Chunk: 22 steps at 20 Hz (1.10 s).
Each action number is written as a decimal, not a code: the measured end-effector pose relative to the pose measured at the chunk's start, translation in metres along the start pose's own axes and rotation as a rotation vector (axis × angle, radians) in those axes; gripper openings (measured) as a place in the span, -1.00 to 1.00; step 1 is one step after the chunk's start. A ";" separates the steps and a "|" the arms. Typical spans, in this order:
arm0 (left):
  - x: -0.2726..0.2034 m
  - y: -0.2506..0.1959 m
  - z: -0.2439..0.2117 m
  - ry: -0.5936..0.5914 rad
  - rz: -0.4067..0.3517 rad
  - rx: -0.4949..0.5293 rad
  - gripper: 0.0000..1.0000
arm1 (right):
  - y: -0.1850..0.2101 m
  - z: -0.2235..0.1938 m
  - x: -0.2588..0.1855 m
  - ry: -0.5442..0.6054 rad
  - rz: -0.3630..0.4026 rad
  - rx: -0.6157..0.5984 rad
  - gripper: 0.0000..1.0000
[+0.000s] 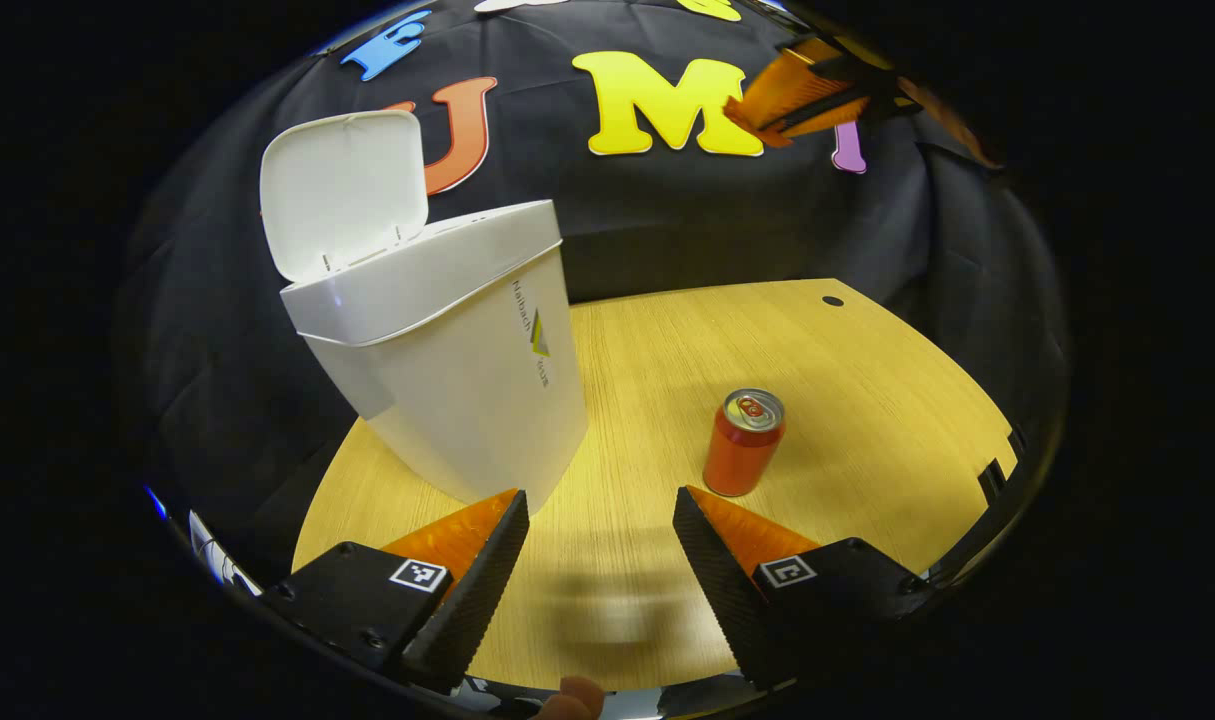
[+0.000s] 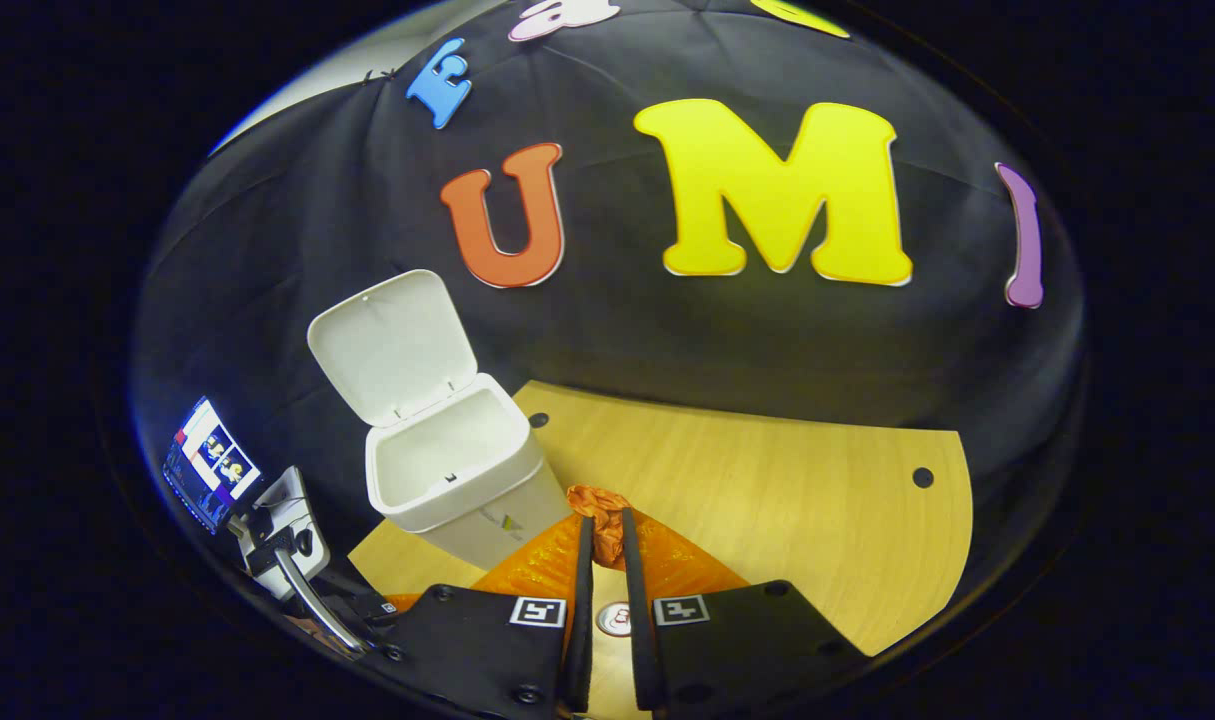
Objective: Press the lid of the desktop garbage bin to open it, pick up the crumpled paper on the desktop and throw it into the bin, then pick up the pop can on the desktop and drop it into the bin, and finally close the garbage bin lid.
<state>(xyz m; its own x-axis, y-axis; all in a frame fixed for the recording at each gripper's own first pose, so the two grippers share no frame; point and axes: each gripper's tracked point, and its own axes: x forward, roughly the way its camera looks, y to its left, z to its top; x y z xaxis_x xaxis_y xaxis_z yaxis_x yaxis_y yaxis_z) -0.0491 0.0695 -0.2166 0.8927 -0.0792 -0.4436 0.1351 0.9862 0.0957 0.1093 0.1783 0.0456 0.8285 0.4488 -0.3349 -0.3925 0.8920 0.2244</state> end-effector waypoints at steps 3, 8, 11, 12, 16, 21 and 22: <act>-0.002 0.012 -0.004 -0.009 -0.024 -0.014 0.94 | 0.046 0.015 0.022 -0.005 0.060 -0.038 -0.65; -0.005 0.030 -0.005 -0.046 -0.062 -0.018 0.94 | 0.115 0.024 0.068 0.017 0.139 -0.098 -0.65; -0.004 0.038 -0.010 -0.049 -0.078 0.000 0.94 | 0.140 0.010 0.102 0.052 0.152 -0.115 -0.65; -0.003 0.038 -0.012 -0.050 -0.082 0.010 0.94 | 0.146 0.006 0.111 0.059 0.156 -0.114 -0.65; -0.004 0.036 -0.022 -0.042 -0.100 0.034 0.94 | 0.165 -0.021 0.138 0.113 0.168 -0.124 -0.65; -0.004 0.032 -0.028 -0.033 -0.131 0.033 0.94 | 0.171 -0.030 0.159 0.140 0.163 -0.096 -0.57; -0.002 0.033 -0.029 -0.031 -0.134 0.030 0.94 | 0.174 -0.029 0.160 0.140 0.172 -0.092 -0.58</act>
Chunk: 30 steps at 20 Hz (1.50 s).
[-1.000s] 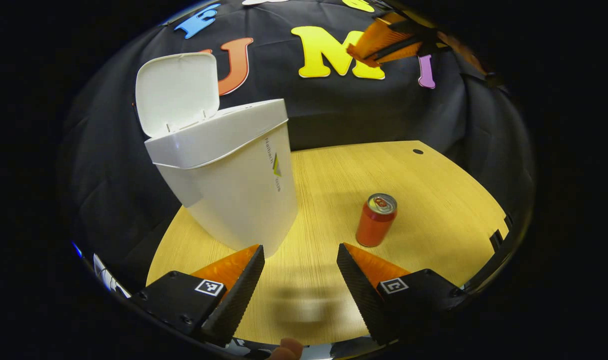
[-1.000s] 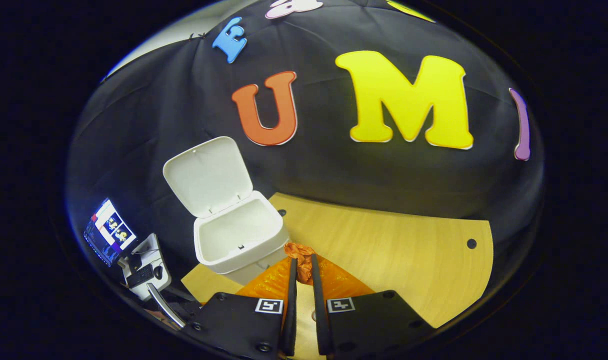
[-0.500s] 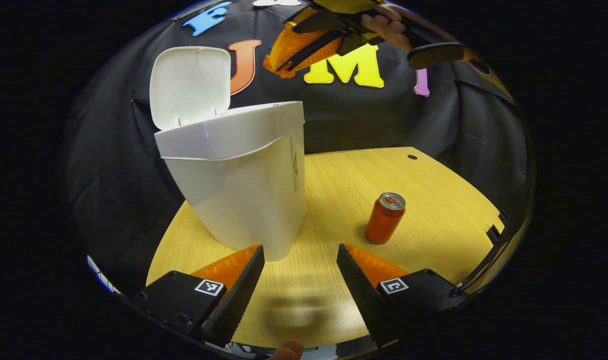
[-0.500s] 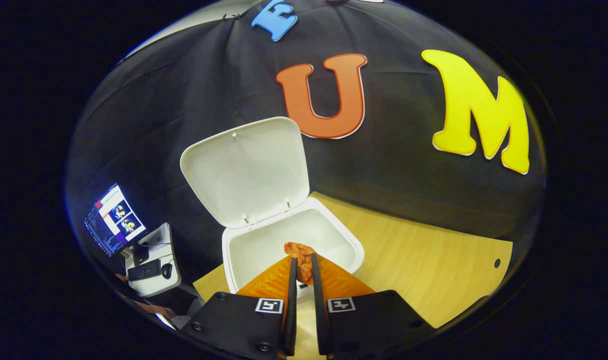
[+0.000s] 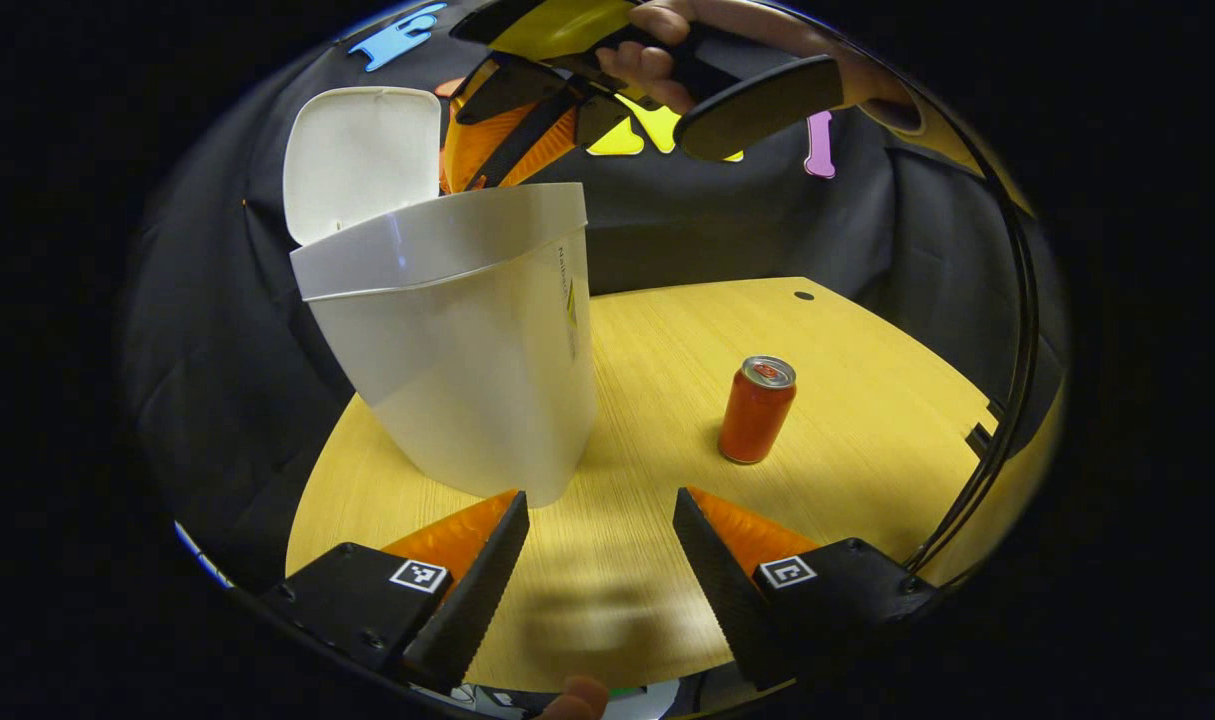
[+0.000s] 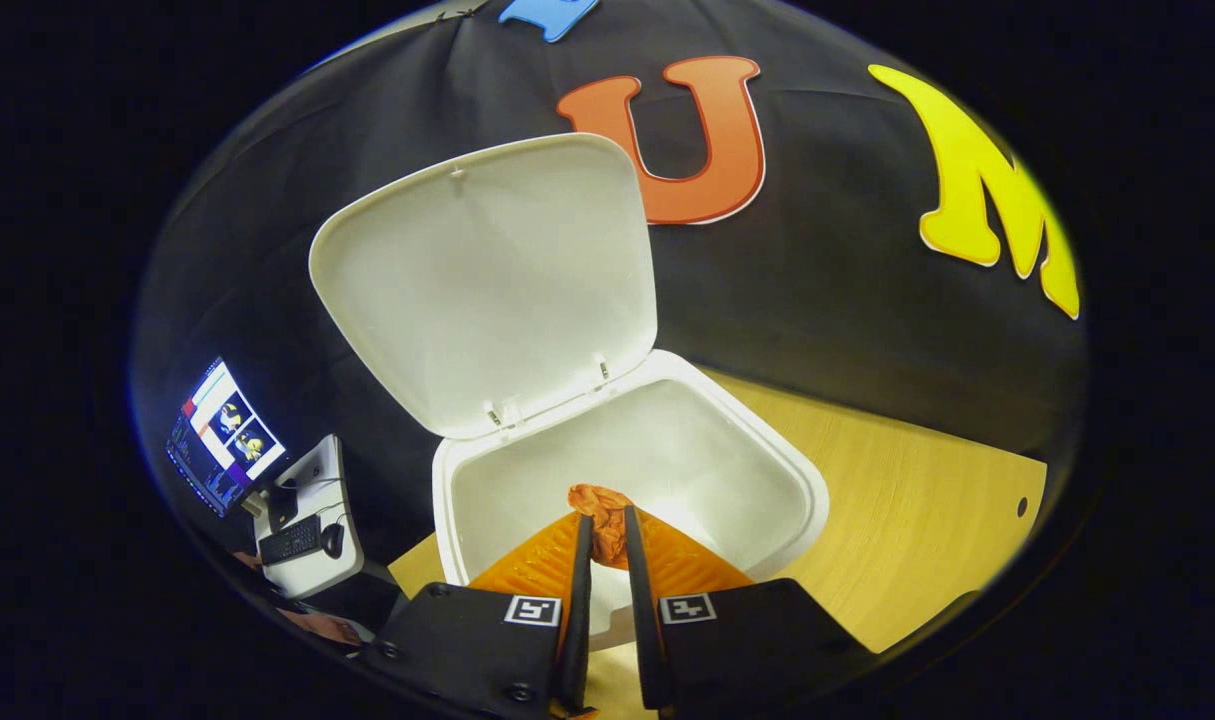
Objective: Press the lid of the desktop garbage bin to open it, pick up the crumpled paper on the desktop and throw it into the bin, then pick up the pop can on the desktop and drop it into the bin, and finally close the garbage bin lid.
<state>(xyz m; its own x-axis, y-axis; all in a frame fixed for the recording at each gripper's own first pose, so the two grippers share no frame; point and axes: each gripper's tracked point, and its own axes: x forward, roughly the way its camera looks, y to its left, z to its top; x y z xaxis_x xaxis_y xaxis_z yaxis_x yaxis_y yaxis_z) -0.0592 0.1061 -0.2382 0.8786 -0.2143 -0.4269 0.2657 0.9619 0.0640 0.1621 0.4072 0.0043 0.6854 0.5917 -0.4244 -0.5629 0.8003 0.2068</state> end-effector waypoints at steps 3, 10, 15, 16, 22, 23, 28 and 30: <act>0.005 0.001 -0.002 0.005 -0.013 -0.010 0.94 | -0.001 0.001 0.001 -0.012 0.001 -0.018 -0.34; 0.019 0.001 -0.001 0.019 -0.052 -0.012 0.94 | -0.016 0.009 -0.016 -0.047 -0.038 0.035 0.77; 0.024 -0.014 0.001 0.021 -0.096 0.037 0.94 | -0.045 0.011 -0.055 -0.097 -0.077 0.088 0.93; 0.026 -0.018 0.002 0.016 -0.104 0.062 0.94 | -0.052 0.011 -0.064 -0.110 -0.091 0.104 0.94; 0.048 -0.057 0.005 0.021 -0.154 0.115 0.94 | -0.099 0.007 -0.133 -0.203 -0.187 0.118 0.93; 0.053 -0.066 0.005 0.020 -0.161 0.126 0.94 | -0.109 0.004 -0.145 -0.211 -0.212 0.118 0.93; 0.077 -0.109 0.002 0.041 -0.201 0.155 0.94 | -0.166 -0.030 -0.206 -0.208 -0.340 0.097 0.93; 0.088 -0.125 0.006 0.041 -0.216 0.165 0.94 | -0.187 -0.047 -0.231 -0.219 -0.387 0.097 0.94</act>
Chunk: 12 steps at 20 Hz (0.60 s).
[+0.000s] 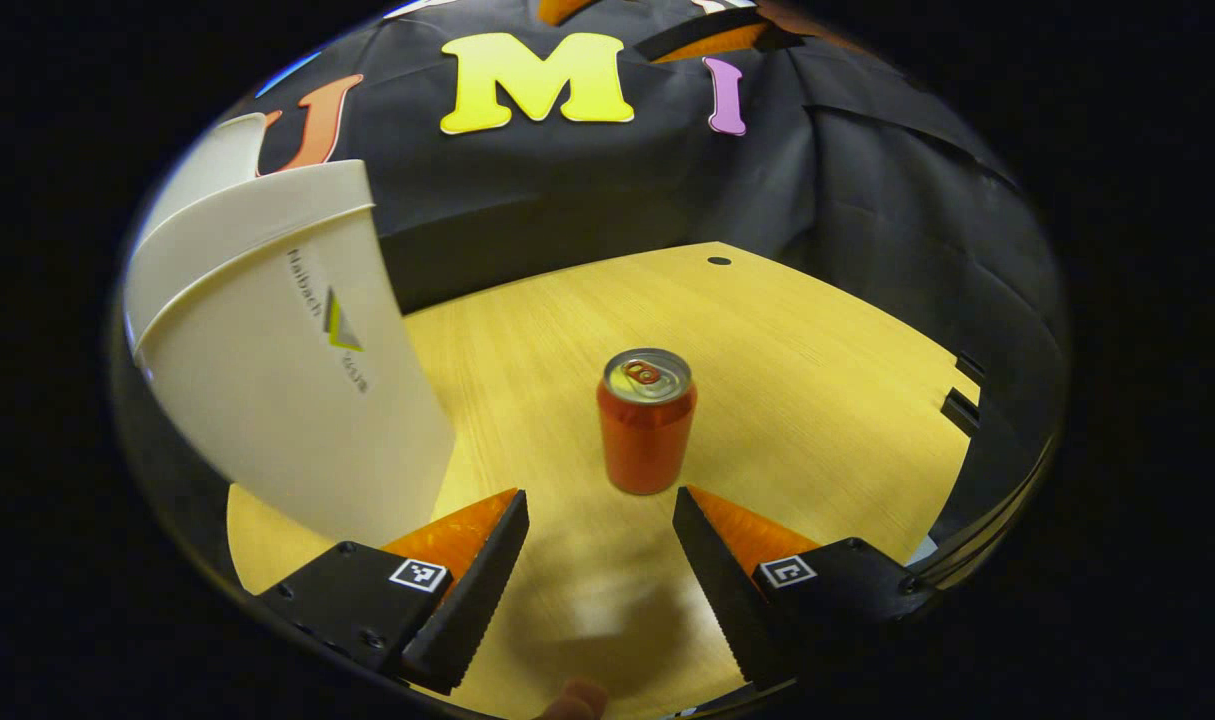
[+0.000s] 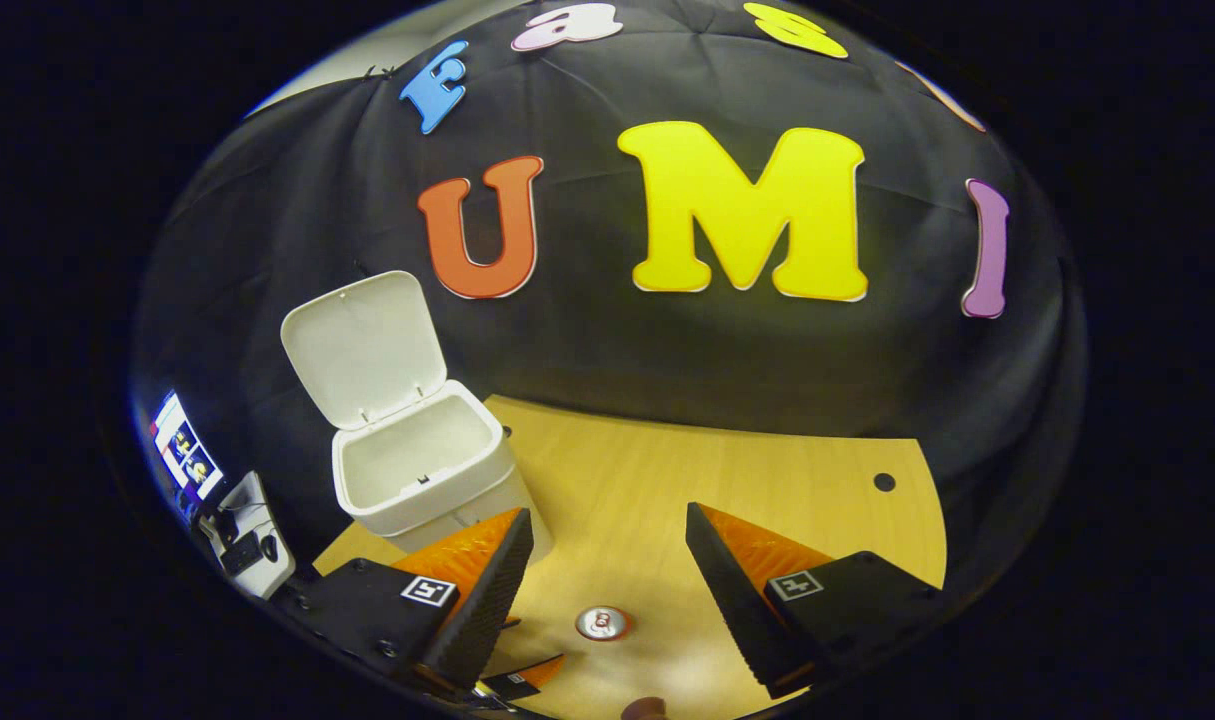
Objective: Press the lid of the desktop garbage bin to open it, pick up the crumpled paper on the desktop and throw it into the bin, then pick up the pop can on the desktop and drop it into the bin, and finally close the garbage bin lid.
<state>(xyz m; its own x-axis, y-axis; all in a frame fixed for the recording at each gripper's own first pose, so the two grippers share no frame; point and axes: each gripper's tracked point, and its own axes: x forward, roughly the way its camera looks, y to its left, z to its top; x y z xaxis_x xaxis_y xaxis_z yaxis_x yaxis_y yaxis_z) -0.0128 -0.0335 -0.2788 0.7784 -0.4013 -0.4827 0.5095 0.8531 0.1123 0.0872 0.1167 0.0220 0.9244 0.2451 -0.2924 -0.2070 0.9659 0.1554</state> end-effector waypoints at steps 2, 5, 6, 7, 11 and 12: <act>0.012 -0.012 0.000 0.007 -0.012 0.014 0.94 | -0.031 -0.013 -0.014 0.000 -0.049 0.014 0.94; 0.027 -0.023 -0.002 0.036 -0.014 -0.029 0.94 | -0.060 -0.043 -0.028 0.052 -0.082 0.037 0.94; 0.031 -0.024 -0.001 0.040 -0.007 -0.040 0.94 | -0.066 -0.055 -0.033 0.073 -0.090 0.035 0.94; 0.034 -0.023 0.000 0.040 -0.001 -0.049 0.94 | -0.075 -0.064 -0.040 0.080 -0.114 0.039 0.94; 0.051 -0.025 0.001 0.053 0.005 -0.062 0.94 | -0.097 -0.109 -0.067 0.138 -0.153 0.080 0.94; 0.054 -0.024 0.001 0.058 0.007 -0.064 0.94 | -0.102 -0.119 -0.071 0.160 -0.164 0.092 0.87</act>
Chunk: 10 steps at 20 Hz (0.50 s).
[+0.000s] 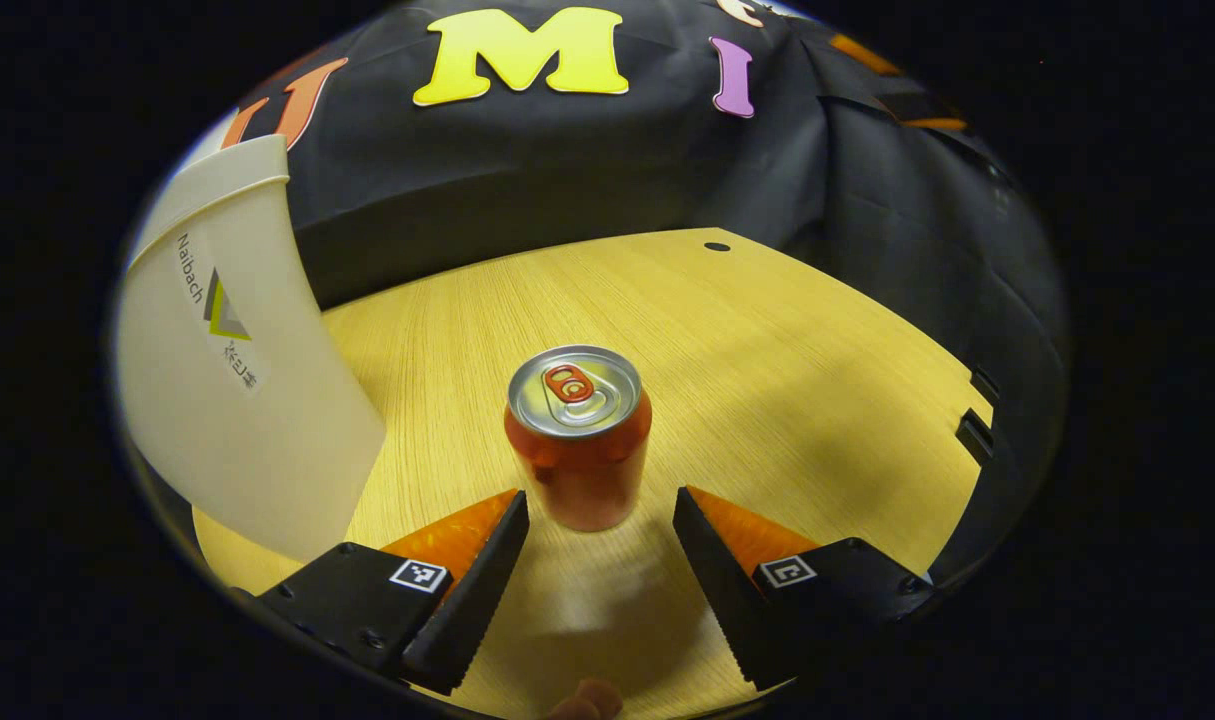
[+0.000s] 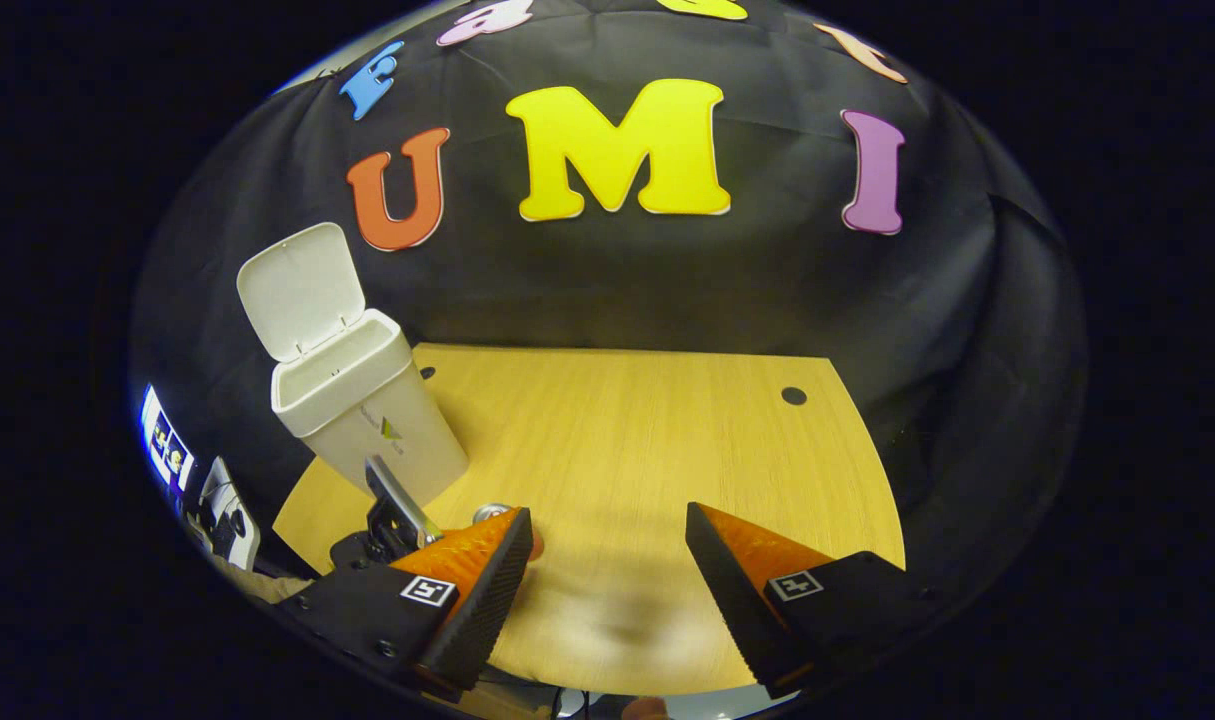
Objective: Press the lid of the desktop garbage bin to open it, pick up the crumpled paper on the desktop and throw it into the bin, then pick up the pop can on the desktop and drop it into the bin, and finally close the garbage bin lid.
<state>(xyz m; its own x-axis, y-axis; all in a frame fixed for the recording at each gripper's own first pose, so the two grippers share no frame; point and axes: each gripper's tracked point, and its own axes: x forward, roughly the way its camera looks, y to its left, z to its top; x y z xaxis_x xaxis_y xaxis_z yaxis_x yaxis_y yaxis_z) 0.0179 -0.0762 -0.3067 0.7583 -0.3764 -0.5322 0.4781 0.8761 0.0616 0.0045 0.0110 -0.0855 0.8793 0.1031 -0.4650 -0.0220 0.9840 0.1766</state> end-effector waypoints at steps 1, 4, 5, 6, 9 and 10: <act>0.003 0.002 0.001 0.000 0.004 0.000 0.94 | -0.005 -0.009 -0.001 0.022 -0.005 0.008 0.94; 0.013 0.008 0.006 0.006 0.023 -0.004 0.94 | -0.011 -0.027 -0.006 0.058 -0.019 0.032 0.89; 0.016 0.008 0.008 0.005 0.014 -0.008 0.94 | -0.013 -0.028 -0.007 0.060 -0.022 0.040 0.89; 0.018 0.007 0.010 0.004 0.005 -0.014 0.94 | -0.014 -0.030 -0.008 0.062 -0.025 0.042 0.94; 0.026 0.010 0.012 0.018 0.014 -0.008 0.89 | -0.013 -0.030 -0.008 0.066 -0.028 0.021 0.94; 0.028 0.011 0.010 0.029 0.015 -0.009 0.87 | -0.013 -0.031 -0.008 0.067 -0.026 0.020 0.94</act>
<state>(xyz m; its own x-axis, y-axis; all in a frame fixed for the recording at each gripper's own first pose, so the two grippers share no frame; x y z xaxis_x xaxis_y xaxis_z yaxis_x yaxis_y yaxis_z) 0.0491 -0.0803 -0.3122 0.7521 -0.3545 -0.5556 0.4628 0.8843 0.0622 -0.0169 0.0018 -0.1106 0.8458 0.0872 -0.5264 0.0111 0.9835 0.1808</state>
